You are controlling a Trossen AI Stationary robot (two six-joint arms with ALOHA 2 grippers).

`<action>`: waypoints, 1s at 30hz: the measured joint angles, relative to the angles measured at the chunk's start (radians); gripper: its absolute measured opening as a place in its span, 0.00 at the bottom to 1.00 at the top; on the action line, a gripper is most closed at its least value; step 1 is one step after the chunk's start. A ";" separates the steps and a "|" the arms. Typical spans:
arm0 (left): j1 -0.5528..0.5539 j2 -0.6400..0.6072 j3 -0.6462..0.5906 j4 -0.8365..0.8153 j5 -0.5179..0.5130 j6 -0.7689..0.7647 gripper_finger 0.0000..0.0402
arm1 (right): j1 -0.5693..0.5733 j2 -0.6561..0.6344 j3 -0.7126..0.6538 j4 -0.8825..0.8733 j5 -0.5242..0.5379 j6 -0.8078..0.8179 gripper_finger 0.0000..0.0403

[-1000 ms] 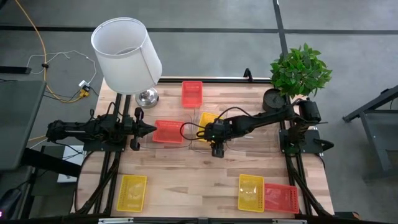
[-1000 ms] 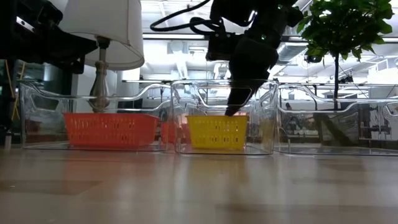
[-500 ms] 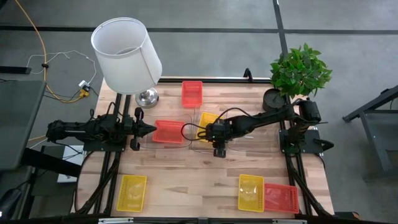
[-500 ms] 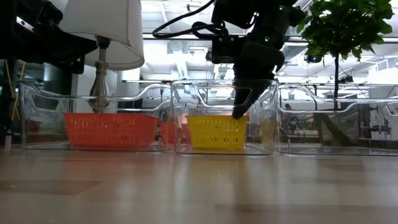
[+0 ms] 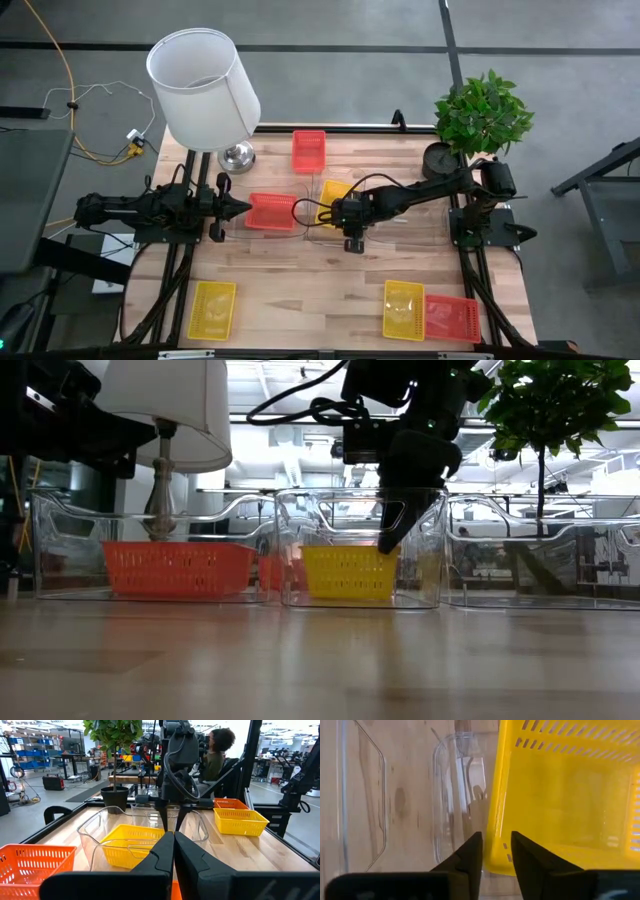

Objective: Stack baskets by color
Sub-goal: Stack the top yellow bin on the bottom right yellow bin

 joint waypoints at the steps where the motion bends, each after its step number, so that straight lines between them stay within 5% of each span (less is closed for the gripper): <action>1: 0.000 0.000 0.000 0.000 0.000 0.000 0.00 | 0.000 0.000 0.000 0.000 0.000 0.000 0.16; 7: 0.000 0.000 0.000 0.000 0.000 0.000 0.00 | -0.001 0.000 0.000 0.002 -0.023 -0.006 0.01; 18: 0.000 0.000 0.000 0.000 0.000 0.000 0.00 | 0.016 0.000 0.146 -0.109 -0.033 -0.070 0.01; 30: 0.000 0.000 0.000 0.000 0.000 0.000 0.00 | 0.089 0.000 0.423 -0.384 0.109 -0.113 0.00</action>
